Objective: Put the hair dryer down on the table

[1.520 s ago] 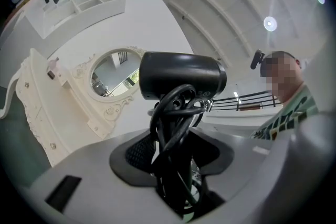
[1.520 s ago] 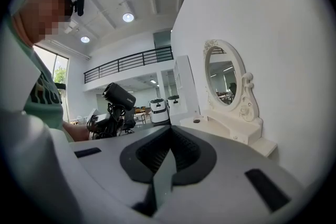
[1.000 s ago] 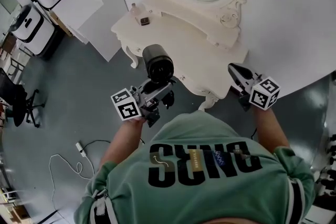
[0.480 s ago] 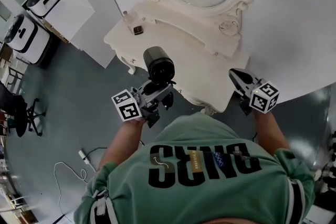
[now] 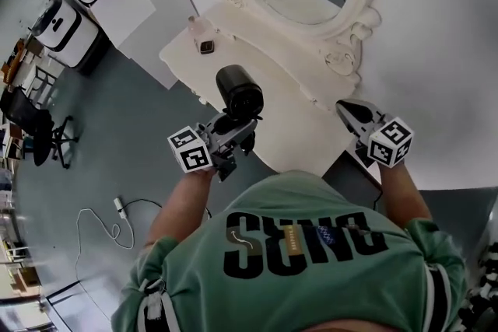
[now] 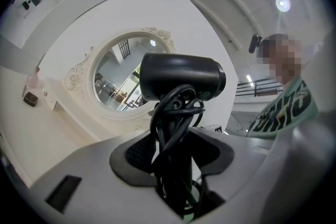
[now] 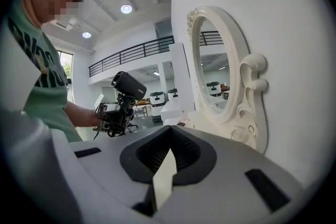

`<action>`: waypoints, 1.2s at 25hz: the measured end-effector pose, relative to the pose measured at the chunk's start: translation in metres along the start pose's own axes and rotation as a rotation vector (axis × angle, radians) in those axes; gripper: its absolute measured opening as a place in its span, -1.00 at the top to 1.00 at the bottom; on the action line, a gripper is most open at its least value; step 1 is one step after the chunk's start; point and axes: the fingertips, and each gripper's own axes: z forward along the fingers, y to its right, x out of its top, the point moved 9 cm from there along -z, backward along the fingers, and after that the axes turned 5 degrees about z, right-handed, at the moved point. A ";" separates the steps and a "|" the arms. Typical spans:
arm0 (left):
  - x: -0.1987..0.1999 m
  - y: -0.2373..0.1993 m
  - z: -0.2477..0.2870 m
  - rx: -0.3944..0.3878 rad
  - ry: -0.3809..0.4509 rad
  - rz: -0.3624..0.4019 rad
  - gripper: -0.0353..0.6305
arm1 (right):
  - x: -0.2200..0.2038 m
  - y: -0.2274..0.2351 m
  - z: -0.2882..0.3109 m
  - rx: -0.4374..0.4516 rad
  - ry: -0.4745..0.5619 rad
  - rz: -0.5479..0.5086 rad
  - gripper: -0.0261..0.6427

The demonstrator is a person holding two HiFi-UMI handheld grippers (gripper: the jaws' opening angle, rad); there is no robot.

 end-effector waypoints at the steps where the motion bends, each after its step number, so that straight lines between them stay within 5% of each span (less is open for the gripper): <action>1: 0.002 -0.002 0.003 0.007 -0.024 0.022 0.31 | 0.002 0.004 0.003 0.008 -0.007 -0.015 0.94; 17: 0.075 -0.149 0.031 -0.082 -0.540 0.419 0.31 | -0.021 0.027 0.066 -0.067 -0.049 -0.026 0.94; 30: 0.060 -0.245 0.122 -0.161 -0.921 0.640 0.31 | -0.054 0.064 0.085 -0.086 -0.058 -0.002 0.94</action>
